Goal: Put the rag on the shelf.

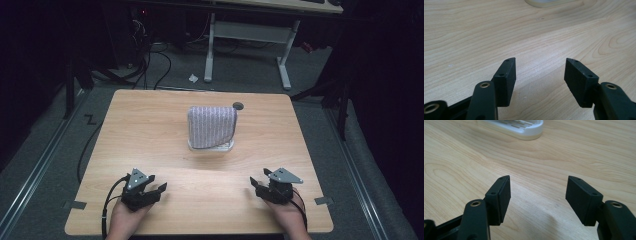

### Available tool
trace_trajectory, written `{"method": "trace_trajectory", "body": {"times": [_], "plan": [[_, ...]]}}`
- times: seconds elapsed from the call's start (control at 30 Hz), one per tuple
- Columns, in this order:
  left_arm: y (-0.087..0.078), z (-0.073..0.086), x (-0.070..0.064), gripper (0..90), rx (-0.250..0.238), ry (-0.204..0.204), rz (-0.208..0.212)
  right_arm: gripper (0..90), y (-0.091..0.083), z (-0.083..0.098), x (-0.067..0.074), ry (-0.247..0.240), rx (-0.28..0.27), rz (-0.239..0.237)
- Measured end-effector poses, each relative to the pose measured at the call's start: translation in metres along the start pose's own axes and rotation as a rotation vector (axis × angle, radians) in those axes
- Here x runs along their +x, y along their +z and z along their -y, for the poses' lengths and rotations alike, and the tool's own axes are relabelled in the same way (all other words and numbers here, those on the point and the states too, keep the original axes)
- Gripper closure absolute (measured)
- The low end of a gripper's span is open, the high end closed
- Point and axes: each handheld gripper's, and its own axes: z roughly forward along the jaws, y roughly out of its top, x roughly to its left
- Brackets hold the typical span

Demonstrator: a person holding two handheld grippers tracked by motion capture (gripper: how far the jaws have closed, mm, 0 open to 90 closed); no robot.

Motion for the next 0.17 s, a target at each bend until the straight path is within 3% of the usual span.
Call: {"method": "trace_trajectory", "body": {"times": [0.17], "plan": [[-0.0025,0.0001,0.0003,41.0,-0.005,0.014,-0.011,36.6,0.0032,0.0010,0.0032,-0.019,0.004,-0.007]]}}
